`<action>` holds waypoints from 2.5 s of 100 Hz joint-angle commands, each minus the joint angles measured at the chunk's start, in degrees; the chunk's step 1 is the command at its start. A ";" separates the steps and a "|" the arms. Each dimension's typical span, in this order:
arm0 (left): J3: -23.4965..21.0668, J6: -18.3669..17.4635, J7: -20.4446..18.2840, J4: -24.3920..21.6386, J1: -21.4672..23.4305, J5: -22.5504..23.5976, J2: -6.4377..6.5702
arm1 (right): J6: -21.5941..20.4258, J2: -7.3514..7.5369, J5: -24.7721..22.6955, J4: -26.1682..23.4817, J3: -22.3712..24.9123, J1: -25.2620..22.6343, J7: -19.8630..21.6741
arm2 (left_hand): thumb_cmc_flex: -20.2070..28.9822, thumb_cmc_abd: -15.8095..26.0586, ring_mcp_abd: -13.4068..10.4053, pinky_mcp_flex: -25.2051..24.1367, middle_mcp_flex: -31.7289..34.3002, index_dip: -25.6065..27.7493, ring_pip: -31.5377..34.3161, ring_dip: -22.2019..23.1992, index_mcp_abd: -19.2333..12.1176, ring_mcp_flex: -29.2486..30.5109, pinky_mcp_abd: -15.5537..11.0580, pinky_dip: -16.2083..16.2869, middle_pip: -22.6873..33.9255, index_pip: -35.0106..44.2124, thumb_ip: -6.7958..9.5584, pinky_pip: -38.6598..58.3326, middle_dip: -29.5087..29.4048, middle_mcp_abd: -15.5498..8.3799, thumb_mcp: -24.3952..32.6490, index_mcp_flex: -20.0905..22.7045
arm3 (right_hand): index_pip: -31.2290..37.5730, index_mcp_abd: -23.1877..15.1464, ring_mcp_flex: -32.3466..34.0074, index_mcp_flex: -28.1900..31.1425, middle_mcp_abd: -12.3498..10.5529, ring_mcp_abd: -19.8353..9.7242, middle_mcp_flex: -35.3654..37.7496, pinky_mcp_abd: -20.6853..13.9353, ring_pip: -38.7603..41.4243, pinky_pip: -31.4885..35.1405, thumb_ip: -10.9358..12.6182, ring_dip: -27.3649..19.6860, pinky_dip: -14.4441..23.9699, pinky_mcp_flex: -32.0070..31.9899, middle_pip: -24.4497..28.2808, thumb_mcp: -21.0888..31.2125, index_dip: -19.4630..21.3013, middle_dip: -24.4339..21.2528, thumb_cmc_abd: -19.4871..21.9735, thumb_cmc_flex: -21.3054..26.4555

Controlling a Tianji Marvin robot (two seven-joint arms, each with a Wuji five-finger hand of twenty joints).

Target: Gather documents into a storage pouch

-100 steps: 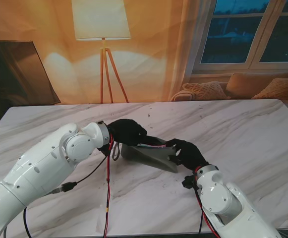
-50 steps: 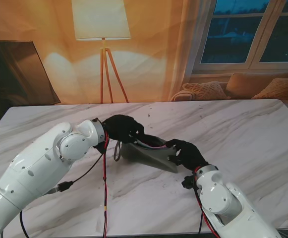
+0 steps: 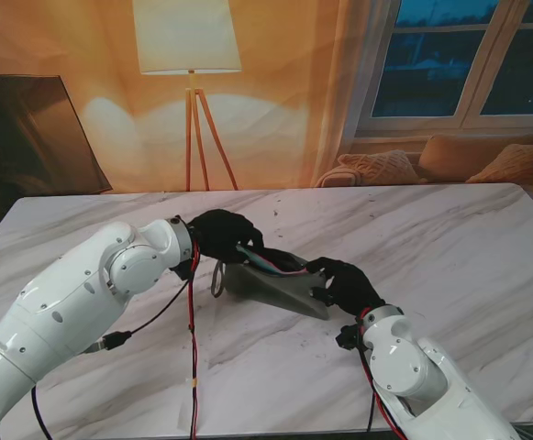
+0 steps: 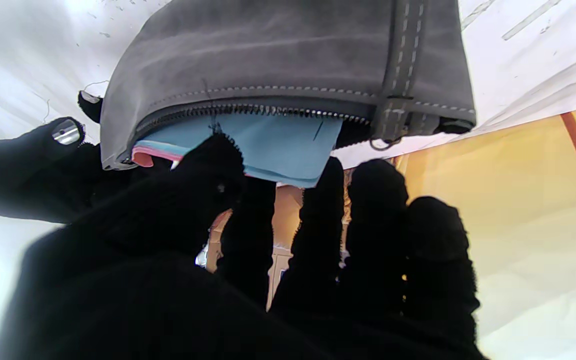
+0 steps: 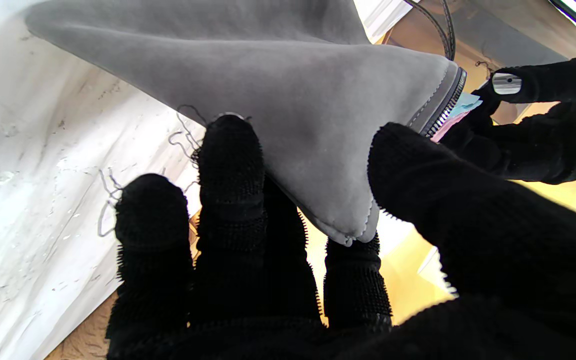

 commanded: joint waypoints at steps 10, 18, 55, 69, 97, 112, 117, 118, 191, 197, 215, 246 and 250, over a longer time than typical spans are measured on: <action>1.85 -0.23 1.16 2.41 -1.27 -1.06 -1.20 | 0.52 -0.06 -0.02 -0.05 -0.12 -0.27 0.86 | 8.63 -1.63 0.94 3.50 10.10 -0.96 1.55 -0.47 -2.22 2.64 -0.31 0.75 -2.06 6.34 -2.14 2.47 8.70 -0.29 -1.99 2.51 | 0.60 1.50 0.73 1.70 -0.86 -1.36 0.71 -1.03 0.43 0.56 1.98 0.39 0.45 -0.02 0.39 1.71 0.55 -0.35 0.32 -0.38; 2.60 0.01 1.70 3.10 -1.54 -2.39 -1.60 | 0.54 -0.07 -0.01 -0.04 -0.11 -0.26 0.82 | 14.85 1.08 2.51 7.55 17.20 -3.65 2.83 -2.39 -2.40 7.13 1.07 -0.95 -1.00 11.99 -2.52 5.27 6.84 -0.29 -6.55 6.57 | 0.59 1.43 0.73 1.66 -0.87 -1.31 0.74 -1.00 0.43 0.58 1.98 0.40 0.46 0.00 0.42 1.72 0.55 -0.33 0.34 -0.35; 2.63 6.32 -1.04 3.23 -0.27 -13.71 -2.91 | 0.83 -0.09 -0.02 -0.13 0.08 -0.34 0.74 | 19.81 6.23 4.46 11.41 20.45 5.72 2.81 -5.29 -3.89 11.48 3.15 -3.66 2.11 21.31 -0.03 8.05 2.73 1.52 -9.21 8.66 | 0.57 1.45 0.69 1.68 -0.89 -1.29 0.62 -1.02 0.44 0.56 1.97 0.40 0.45 -0.04 0.37 1.66 0.55 -0.36 0.40 -0.38; 1.52 7.76 -1.68 2.68 0.61 -14.45 -2.80 | 0.69 -0.09 -0.20 -0.15 0.22 -0.32 0.59 | 19.17 4.54 5.91 10.89 21.58 5.04 2.40 -5.69 -3.10 11.23 3.72 -3.78 0.17 20.13 -0.78 8.02 1.11 1.87 -7.09 9.65 | 0.55 1.51 0.65 1.65 -0.91 -1.30 0.63 -1.03 0.41 0.55 1.97 0.39 0.45 -0.04 0.37 1.65 0.54 -0.36 0.42 -0.40; 2.21 5.87 -2.66 3.28 -0.06 -9.64 -1.73 | 0.48 -0.04 -0.17 -0.09 0.17 -0.30 0.78 | 13.40 -2.51 3.49 7.42 19.19 -5.02 1.53 -5.27 -1.02 7.28 0.85 -2.79 -8.98 14.17 -2.46 5.87 -3.18 0.19 -1.97 6.68 | 0.56 1.48 0.67 1.70 -0.92 -1.35 0.66 -1.03 0.39 0.55 1.98 0.38 0.45 -0.04 0.36 1.66 0.55 -0.37 0.44 -0.39; 1.64 4.37 -2.29 2.85 0.02 -7.54 -1.40 | 0.59 -0.05 -0.16 -0.10 0.16 -0.31 0.78 | 5.19 -4.03 3.03 -0.04 6.20 -2.23 -3.50 -3.77 0.33 -0.41 -0.21 0.26 -6.86 5.30 -1.38 0.02 -11.81 0.96 2.27 2.01 | 0.55 1.46 0.64 1.62 -0.87 -1.28 0.57 -1.03 0.40 0.55 1.97 0.39 0.45 -0.04 0.33 1.61 0.56 -0.38 0.43 -0.49; 1.04 3.99 -2.00 2.35 0.34 -6.83 -1.31 | 0.57 -0.05 -0.18 -0.08 0.14 -0.31 0.75 | 2.60 -2.72 2.95 -2.72 2.85 -2.12 -6.16 -4.42 0.72 -3.18 -0.31 0.29 -7.59 2.56 -0.45 -1.83 -13.84 1.06 2.94 0.63 | 0.55 1.51 0.68 1.63 -0.92 -1.29 0.60 -1.03 0.41 0.55 1.98 0.39 0.45 -0.04 0.35 1.65 0.56 -0.37 0.41 -0.48; 0.90 3.93 -1.92 2.23 0.42 -6.67 -1.30 | 0.57 -0.06 -0.19 -0.08 0.14 -0.31 0.74 | 2.32 -2.56 2.94 -2.99 2.42 -2.14 -6.41 -4.49 0.82 -3.48 -0.32 0.29 -7.76 2.26 -0.37 -1.98 -13.93 1.03 2.97 0.43 | 0.56 1.52 0.68 1.65 -0.91 -1.29 0.62 -1.03 0.41 0.55 1.98 0.39 0.45 -0.04 0.35 1.65 0.56 -0.37 0.41 -0.49; -4.11 3.43 5.64 -3.08 4.99 -2.75 -2.15 | 0.59 -0.03 0.15 0.01 -0.23 -0.23 1.09 | 10.44 -1.42 5.29 0.89 14.26 -2.06 -11.36 -8.38 -0.08 -1.13 1.08 -2.31 -7.10 6.35 -1.38 -0.56 -0.93 0.41 -1.25 2.14 | 0.48 1.51 0.58 1.68 -0.76 -1.19 0.46 -1.12 0.34 0.49 1.93 0.39 0.43 -0.14 0.28 1.62 0.55 -0.39 0.32 -0.90; -3.98 3.49 5.40 -3.08 4.97 -3.09 -2.15 | 0.57 -0.02 0.15 0.01 -0.25 -0.24 1.11 | 10.74 -0.92 5.34 1.47 15.38 -2.40 -10.35 -8.11 -0.06 -0.34 1.05 -2.28 -6.22 6.75 -1.60 -0.01 -0.32 0.41 -2.50 2.08 | 0.48 1.50 0.58 1.71 -0.80 -1.19 0.50 -1.12 0.34 0.49 1.93 0.39 0.43 -0.14 0.29 1.60 0.55 -0.38 0.37 -0.86; -3.20 3.92 4.61 -2.68 4.57 -4.72 -2.26 | 0.57 -0.03 0.14 0.02 -0.27 -0.21 1.07 | 12.16 0.29 4.87 4.12 18.60 -3.14 -3.02 -4.75 0.53 3.35 0.88 -1.76 3.00 9.36 -1.83 2.41 4.55 -0.23 -4.97 3.55 | 0.46 1.45 0.57 1.66 -0.89 -1.22 0.44 -1.12 0.32 0.49 1.95 0.39 0.43 -0.14 0.27 1.61 0.55 -0.39 0.36 -0.70; -0.72 5.08 2.91 -0.42 3.02 -6.78 -2.41 | 0.47 -0.05 0.19 0.05 -0.29 -0.24 0.98 | 12.88 0.89 5.51 5.88 19.64 -4.51 -4.25 -6.20 0.99 4.63 1.18 -2.55 2.22 11.37 -1.96 3.63 0.23 0.27 -6.04 4.62 | 0.50 1.50 0.56 1.68 -0.81 -1.26 0.43 -1.11 0.30 0.47 1.97 0.39 0.43 -0.16 0.28 1.58 0.57 -0.40 0.40 -0.53; -0.28 5.18 2.76 0.10 2.66 -6.99 -2.44 | 0.40 -0.06 0.15 0.09 -0.30 -0.23 0.93 | 12.91 0.94 5.56 5.58 19.29 -4.70 -4.56 -6.38 1.21 4.22 1.16 -2.63 1.82 11.10 -1.94 3.47 0.01 0.42 -6.10 4.31 | 0.48 1.42 0.56 1.64 -0.79 -1.29 0.42 -1.11 0.29 0.47 1.96 0.38 0.43 -0.16 0.28 1.56 0.57 -0.40 0.43 -0.57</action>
